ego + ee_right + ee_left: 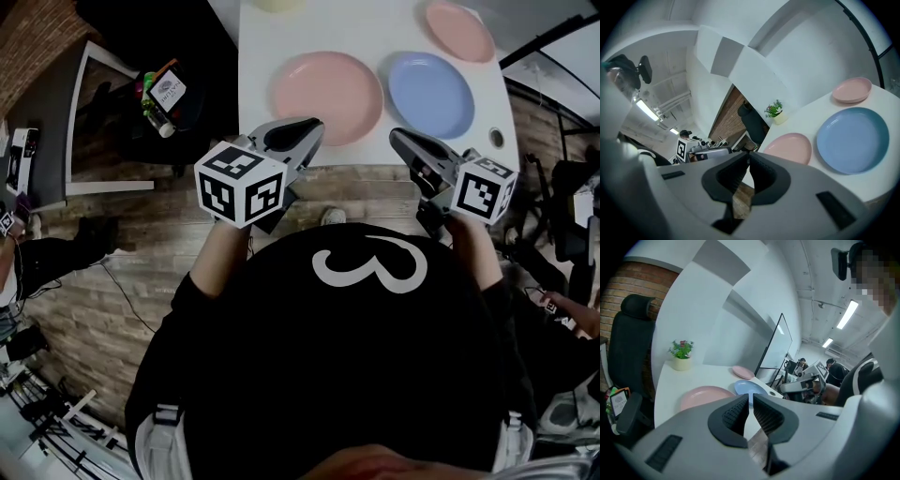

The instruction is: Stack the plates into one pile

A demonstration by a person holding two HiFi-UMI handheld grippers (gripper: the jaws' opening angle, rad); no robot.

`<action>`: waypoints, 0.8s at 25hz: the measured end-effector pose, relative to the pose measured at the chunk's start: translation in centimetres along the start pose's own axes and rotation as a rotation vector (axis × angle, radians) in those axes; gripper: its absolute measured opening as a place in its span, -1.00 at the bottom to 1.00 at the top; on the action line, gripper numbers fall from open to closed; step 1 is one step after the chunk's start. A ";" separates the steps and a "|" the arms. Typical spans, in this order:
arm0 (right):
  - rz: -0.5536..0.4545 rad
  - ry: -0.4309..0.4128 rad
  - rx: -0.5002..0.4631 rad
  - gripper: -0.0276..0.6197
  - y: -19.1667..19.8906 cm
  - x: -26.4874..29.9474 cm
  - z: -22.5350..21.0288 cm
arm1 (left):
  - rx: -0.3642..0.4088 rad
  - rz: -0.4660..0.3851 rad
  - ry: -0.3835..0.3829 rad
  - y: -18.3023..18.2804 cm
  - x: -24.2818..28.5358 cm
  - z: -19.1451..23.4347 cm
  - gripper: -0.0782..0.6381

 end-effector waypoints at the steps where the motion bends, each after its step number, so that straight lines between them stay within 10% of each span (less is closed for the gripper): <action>1: -0.002 0.006 0.003 -0.83 -0.1 0.3 -0.4 | -0.006 0.003 -0.006 0.0 0.1 0.5 -0.73; 20: 0.007 0.185 0.066 -0.82 1.0 2.8 -9.7 | -0.113 0.086 -0.181 2.7 2.0 9.8 -0.43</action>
Point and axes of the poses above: the fingertips, and each gripper's own axes: x forward along the fingers, z to its left, y out of its underside, the point moved 1 cm from there along -x, backward along the fingers, and after that the axes turned 6 degrees about -z, right-handed, at the moved point
